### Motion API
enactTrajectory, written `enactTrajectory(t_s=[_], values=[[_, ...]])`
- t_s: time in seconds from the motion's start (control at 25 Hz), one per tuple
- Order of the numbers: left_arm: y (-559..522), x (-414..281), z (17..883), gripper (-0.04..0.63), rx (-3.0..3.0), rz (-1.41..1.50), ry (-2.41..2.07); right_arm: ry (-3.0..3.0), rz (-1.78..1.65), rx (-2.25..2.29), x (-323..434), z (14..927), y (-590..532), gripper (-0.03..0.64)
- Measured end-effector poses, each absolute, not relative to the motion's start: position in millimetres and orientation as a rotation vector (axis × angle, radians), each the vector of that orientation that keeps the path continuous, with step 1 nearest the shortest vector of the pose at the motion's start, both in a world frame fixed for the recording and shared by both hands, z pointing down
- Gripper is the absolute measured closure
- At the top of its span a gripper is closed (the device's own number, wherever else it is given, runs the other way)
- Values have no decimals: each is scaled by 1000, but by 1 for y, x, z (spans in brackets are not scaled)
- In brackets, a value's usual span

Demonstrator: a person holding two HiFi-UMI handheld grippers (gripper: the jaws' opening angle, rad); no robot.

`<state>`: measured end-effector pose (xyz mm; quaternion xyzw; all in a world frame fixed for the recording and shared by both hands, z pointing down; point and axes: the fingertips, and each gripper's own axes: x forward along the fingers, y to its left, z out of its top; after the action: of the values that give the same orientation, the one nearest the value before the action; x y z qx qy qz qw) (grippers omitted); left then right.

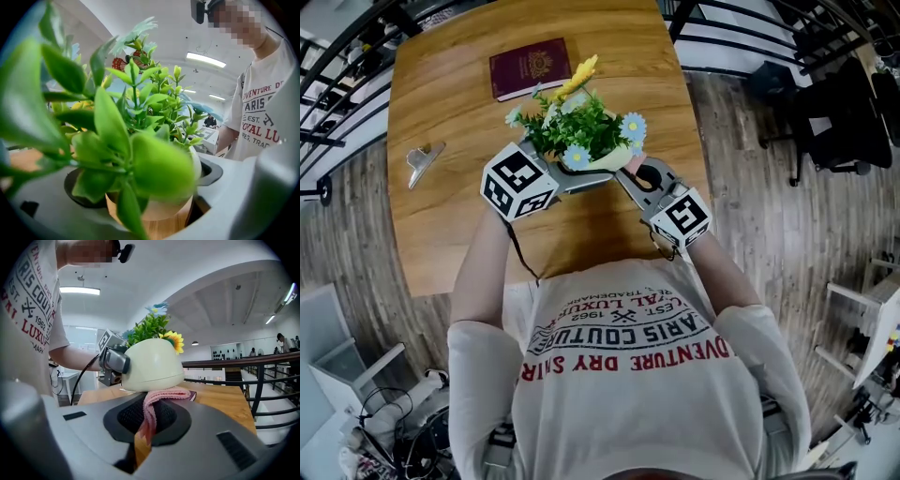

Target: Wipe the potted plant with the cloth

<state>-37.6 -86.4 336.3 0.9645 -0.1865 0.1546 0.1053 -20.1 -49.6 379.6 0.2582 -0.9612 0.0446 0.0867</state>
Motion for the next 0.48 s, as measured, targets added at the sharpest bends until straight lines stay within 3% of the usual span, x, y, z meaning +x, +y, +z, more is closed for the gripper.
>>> enactTrajectory(t_s=[0.48], values=[[-80, -48, 359, 41, 2863, 435, -637, -2785, 247, 952, 12, 397, -65, 581]])
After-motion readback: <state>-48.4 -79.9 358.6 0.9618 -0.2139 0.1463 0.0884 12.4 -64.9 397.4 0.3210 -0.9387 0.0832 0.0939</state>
